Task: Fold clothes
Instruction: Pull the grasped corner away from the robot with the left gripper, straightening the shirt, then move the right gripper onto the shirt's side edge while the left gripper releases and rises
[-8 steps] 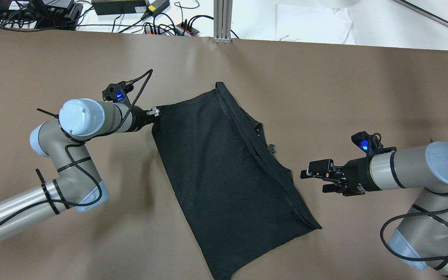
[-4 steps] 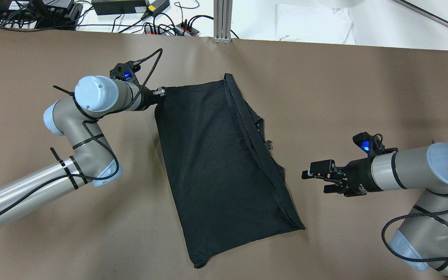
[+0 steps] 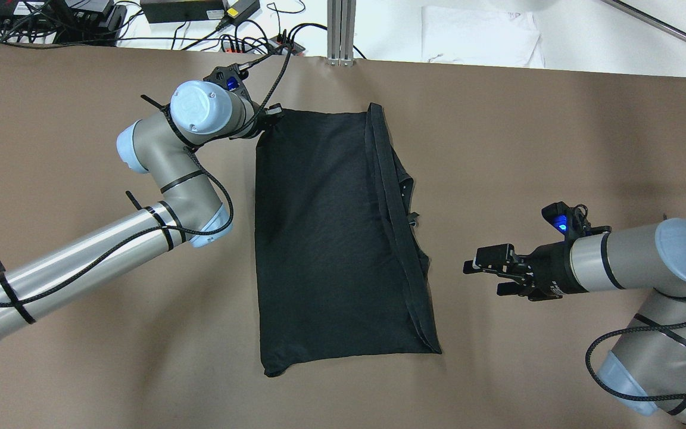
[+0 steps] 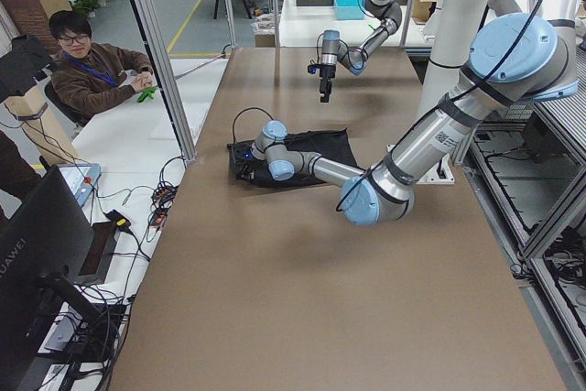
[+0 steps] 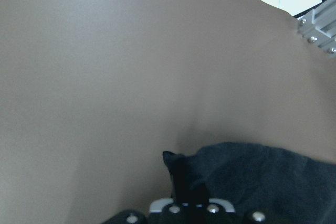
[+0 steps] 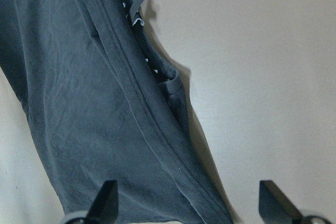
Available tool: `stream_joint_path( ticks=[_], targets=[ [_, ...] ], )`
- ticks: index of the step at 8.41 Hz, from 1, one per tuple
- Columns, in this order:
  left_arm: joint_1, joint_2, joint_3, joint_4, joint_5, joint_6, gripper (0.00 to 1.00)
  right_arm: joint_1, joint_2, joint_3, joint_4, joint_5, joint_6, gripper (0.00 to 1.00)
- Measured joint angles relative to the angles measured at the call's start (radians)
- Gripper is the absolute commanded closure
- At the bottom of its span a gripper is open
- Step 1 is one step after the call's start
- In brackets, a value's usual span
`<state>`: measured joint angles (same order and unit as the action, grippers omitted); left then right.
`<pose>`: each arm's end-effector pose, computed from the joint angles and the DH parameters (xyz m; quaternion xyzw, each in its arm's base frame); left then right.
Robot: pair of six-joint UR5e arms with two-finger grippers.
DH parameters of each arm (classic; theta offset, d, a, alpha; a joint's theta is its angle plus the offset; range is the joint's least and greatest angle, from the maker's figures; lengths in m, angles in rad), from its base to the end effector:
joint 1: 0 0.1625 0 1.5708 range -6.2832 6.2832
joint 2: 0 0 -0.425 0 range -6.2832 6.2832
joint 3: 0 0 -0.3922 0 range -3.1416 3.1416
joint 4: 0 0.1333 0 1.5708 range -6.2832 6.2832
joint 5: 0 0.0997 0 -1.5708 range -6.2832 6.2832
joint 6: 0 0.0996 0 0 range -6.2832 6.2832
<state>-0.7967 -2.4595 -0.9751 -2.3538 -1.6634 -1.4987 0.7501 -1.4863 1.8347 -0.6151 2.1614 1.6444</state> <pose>0.4985 -0.6874 0.2765 0.1794 0.4811 -0.2819 0.8105 -0.3205 -0.4050 0.3777 -0.0256 -0.6244 0.1426 0.7675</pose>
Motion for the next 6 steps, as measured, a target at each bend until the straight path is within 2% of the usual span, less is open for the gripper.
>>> stream_joint_path(
  ticks=[1, 2, 4, 6],
  targets=[
    [-0.004, -0.032, 0.042, -0.001, 0.006, 0.001, 0.44, 0.000, 0.000, 0.001, 0.000, -0.001, 0.000, 0.06],
    [-0.006, -0.049, 0.066, -0.002, 0.013, 0.009, 0.00, 0.000, 0.001, 0.002, 0.001, -0.007, -0.001, 0.06],
    [-0.012, -0.061, 0.078, -0.002, 0.036, 0.044, 0.00, 0.000, 0.006, 0.002, 0.001, -0.027, -0.005, 0.06],
    [-0.044, -0.075, 0.074, 0.001, 0.010, 0.091, 0.00, 0.004, 0.014, 0.001, -0.006, -0.033, -0.064, 0.06]
  ],
)
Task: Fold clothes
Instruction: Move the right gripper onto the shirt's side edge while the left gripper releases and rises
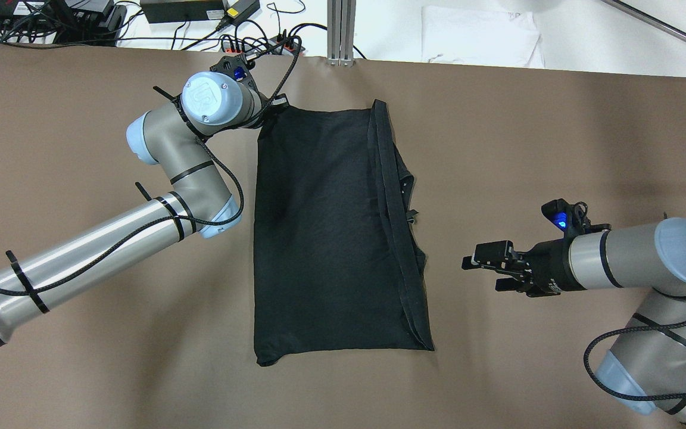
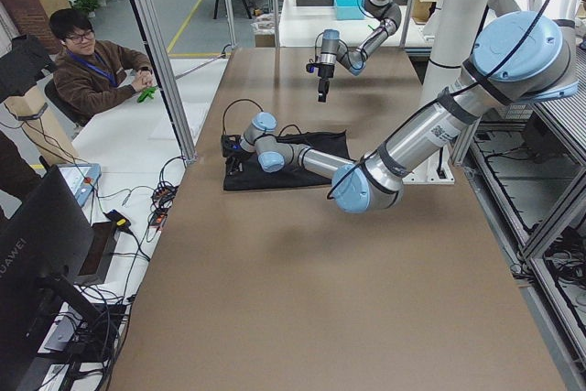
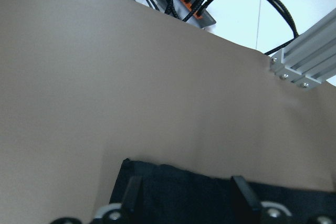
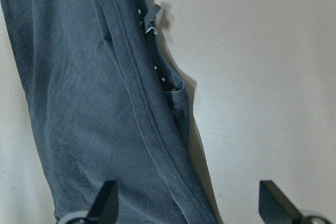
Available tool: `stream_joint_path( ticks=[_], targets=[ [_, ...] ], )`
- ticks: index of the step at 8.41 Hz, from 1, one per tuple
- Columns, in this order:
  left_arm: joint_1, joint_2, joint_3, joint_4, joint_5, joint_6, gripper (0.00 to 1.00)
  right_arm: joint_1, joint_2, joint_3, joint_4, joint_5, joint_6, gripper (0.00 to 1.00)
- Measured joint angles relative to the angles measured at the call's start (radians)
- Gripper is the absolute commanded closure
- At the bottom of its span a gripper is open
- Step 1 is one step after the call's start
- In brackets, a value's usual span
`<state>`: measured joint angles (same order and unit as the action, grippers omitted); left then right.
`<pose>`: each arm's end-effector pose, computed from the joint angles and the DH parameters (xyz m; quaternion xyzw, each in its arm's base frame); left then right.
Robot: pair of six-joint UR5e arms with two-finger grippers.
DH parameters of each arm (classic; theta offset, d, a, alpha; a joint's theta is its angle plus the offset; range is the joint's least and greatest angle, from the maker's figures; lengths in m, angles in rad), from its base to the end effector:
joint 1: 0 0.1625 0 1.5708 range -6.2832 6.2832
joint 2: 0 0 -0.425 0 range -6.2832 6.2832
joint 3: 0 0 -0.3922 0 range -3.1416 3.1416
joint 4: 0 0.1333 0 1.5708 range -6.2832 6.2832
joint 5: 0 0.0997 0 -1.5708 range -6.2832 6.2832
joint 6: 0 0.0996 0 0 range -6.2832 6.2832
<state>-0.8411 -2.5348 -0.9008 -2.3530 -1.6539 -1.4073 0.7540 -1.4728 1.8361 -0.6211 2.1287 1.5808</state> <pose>0.4796 -0.7238 0.2506 0.2153 0.4660 -0.2651 0.8162 -0.3205 -0.4115 0.3712 0.0101 -0.6259 0.1279 0.7693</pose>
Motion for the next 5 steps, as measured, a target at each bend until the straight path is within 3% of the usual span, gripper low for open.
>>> stream_joint_path(
  ticks=[3, 5],
  targets=[
    [-0.033, 0.003, -0.029, 0.014, -0.049, 0.060, 0.00, 0.016, 0.078, -0.002, -0.125, -0.002, -0.132, 0.06],
    [-0.057, 0.034, -0.070, 0.027, -0.105, 0.095, 0.00, 0.040, 0.197, 0.000, -0.319, -0.016, -0.241, 0.06]
  ],
)
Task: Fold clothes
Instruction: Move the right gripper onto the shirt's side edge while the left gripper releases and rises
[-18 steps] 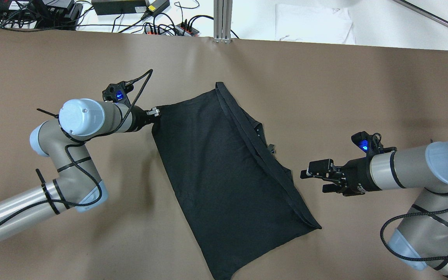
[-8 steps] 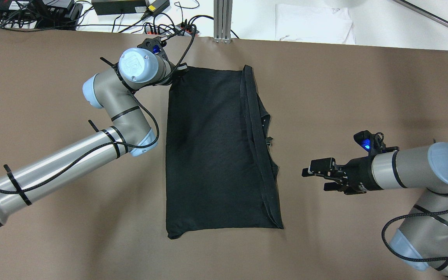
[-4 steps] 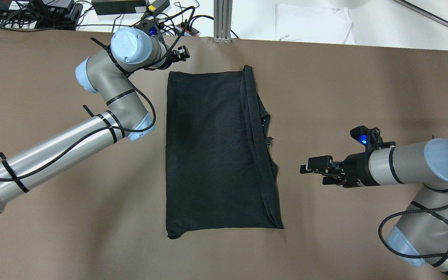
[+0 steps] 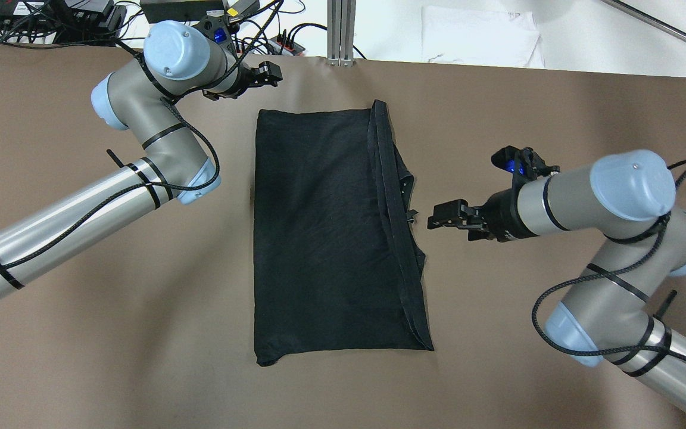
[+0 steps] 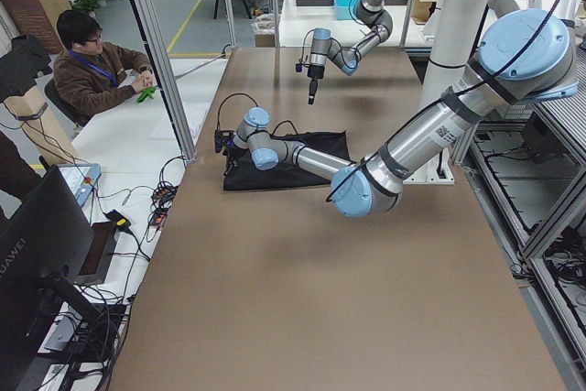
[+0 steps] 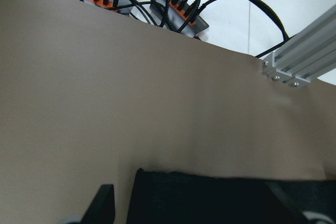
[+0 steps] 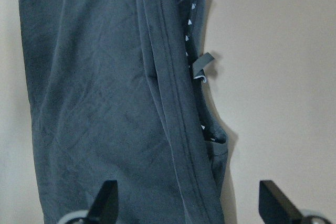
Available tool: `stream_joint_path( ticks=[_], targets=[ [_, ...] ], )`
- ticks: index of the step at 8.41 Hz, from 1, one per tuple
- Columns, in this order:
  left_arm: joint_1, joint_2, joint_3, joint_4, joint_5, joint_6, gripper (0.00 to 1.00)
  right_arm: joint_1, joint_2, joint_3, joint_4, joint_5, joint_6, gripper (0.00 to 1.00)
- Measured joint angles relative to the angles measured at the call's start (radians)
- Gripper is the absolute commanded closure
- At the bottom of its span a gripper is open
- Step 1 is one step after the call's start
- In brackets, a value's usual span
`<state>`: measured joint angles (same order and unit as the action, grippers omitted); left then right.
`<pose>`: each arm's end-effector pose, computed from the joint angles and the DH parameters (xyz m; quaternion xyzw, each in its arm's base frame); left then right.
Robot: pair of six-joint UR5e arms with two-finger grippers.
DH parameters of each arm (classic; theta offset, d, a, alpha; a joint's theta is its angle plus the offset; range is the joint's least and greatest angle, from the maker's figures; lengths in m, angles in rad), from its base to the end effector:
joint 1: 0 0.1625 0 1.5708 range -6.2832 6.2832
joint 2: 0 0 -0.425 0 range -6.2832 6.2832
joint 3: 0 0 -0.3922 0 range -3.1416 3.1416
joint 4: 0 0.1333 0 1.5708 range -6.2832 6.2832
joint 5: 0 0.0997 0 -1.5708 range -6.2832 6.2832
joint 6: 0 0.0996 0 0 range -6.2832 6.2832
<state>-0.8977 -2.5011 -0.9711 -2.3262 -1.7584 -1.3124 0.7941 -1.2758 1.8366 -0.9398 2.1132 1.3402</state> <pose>0.4369 -0.7320 0.2465 0.2139 0.4747 -0.2219 0.8244 -0.3424 -0.4652 0.2995 0.0718 -0.5800 0.0773 0.8078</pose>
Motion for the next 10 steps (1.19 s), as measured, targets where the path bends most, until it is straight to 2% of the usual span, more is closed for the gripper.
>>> stream_joint_path(
  ticks=[2, 4, 8, 10],
  targets=[
    [-0.010, 0.064, -0.105, 0.056, -0.025, 0.012, 0.00, -0.002, 0.136, -0.002, -0.253, -0.083, -0.120, 0.06],
    [-0.011, 0.091, -0.185, 0.122, -0.029, 0.014, 0.00, -0.020, 0.243, -0.032, -0.435, -0.176, -0.237, 0.06],
    [-0.011, 0.179, -0.317, 0.161, -0.030, 0.015, 0.00, -0.065, 0.418, -0.253, -0.494, -0.306, -0.320, 0.06],
    [-0.010, 0.215, -0.357, 0.163, -0.029, 0.014, 0.00, -0.103, 0.455, -0.328, -0.496, -0.369, -0.350, 0.06]
  ],
)
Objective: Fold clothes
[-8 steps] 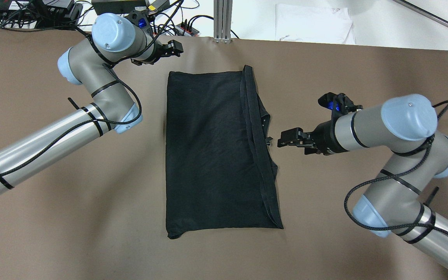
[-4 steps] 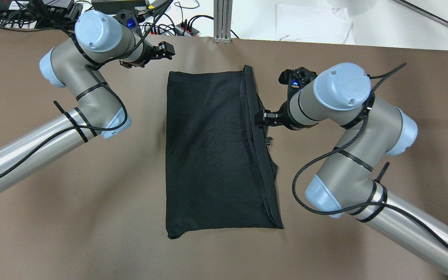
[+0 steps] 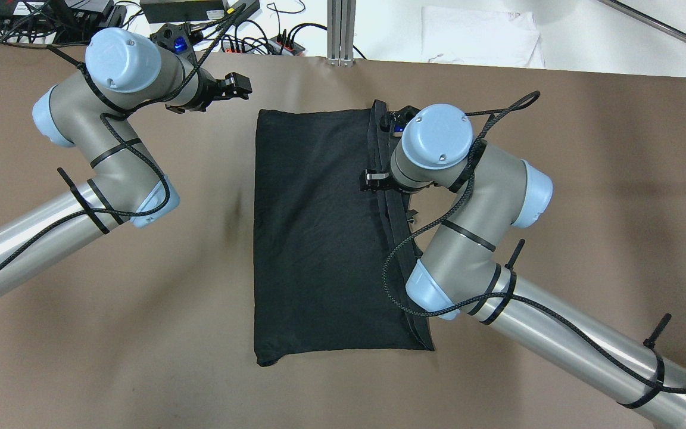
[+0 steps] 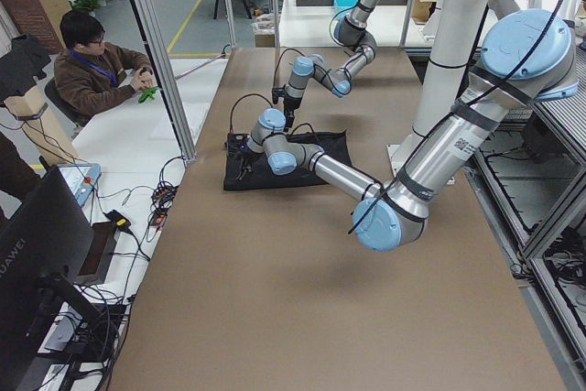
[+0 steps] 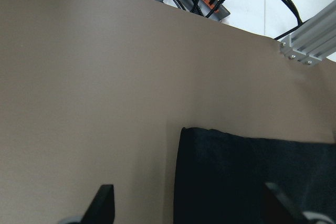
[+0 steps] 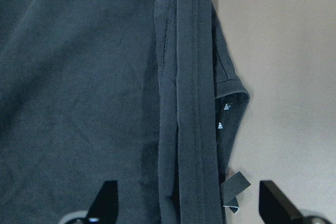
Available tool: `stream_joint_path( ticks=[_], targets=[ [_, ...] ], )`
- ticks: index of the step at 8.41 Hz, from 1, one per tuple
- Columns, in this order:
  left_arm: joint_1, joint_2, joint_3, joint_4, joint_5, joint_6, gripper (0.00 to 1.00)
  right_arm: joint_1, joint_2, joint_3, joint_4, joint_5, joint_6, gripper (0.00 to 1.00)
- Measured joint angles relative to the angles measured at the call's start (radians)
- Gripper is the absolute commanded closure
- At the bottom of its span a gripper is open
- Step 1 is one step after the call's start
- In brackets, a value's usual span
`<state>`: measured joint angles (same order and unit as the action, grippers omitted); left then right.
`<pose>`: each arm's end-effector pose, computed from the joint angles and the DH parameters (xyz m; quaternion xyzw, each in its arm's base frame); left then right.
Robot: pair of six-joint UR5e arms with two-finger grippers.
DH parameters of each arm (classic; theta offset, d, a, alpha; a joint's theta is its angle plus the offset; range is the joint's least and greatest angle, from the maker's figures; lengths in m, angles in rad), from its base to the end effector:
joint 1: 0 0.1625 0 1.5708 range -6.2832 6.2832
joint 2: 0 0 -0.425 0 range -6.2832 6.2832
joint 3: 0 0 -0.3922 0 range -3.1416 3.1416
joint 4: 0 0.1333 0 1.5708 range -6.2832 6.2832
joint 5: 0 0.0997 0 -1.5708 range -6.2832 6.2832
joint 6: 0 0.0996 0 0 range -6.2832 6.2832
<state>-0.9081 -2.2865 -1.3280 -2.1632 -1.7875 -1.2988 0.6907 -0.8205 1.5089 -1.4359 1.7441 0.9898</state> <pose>0.3802 -0.6691 0.2645 0.2035 0.4713 -0.2156 0.8306 -0.4906 -0.5561 0.2178 0.1729 -0.3678 0.0155 0.9136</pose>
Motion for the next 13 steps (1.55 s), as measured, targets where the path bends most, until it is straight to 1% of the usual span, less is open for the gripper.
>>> stream_joint_path(
  ticks=[2, 5, 9, 13],
  targets=[
    [0.000, 0.019, -0.014, 0.000, 0.000, 0.000, 0.00, -0.034, 0.027, -0.066, -0.003, -0.053, -0.007, 0.06],
    [0.000, 0.023, -0.017, -0.001, 0.000, 0.000, 0.00, -0.059, 0.073, -0.154, 0.003, -0.080, -0.006, 0.06],
    [0.002, 0.024, -0.017, 0.000, 0.004, -0.001, 0.00, -0.058, 0.078, -0.203, 0.006, -0.090, -0.015, 0.06],
    [0.012, 0.016, -0.014, 0.000, 0.011, -0.011, 0.00, -0.026, 0.068, -0.240, 0.022, -0.098, -0.083, 0.06]
  ],
)
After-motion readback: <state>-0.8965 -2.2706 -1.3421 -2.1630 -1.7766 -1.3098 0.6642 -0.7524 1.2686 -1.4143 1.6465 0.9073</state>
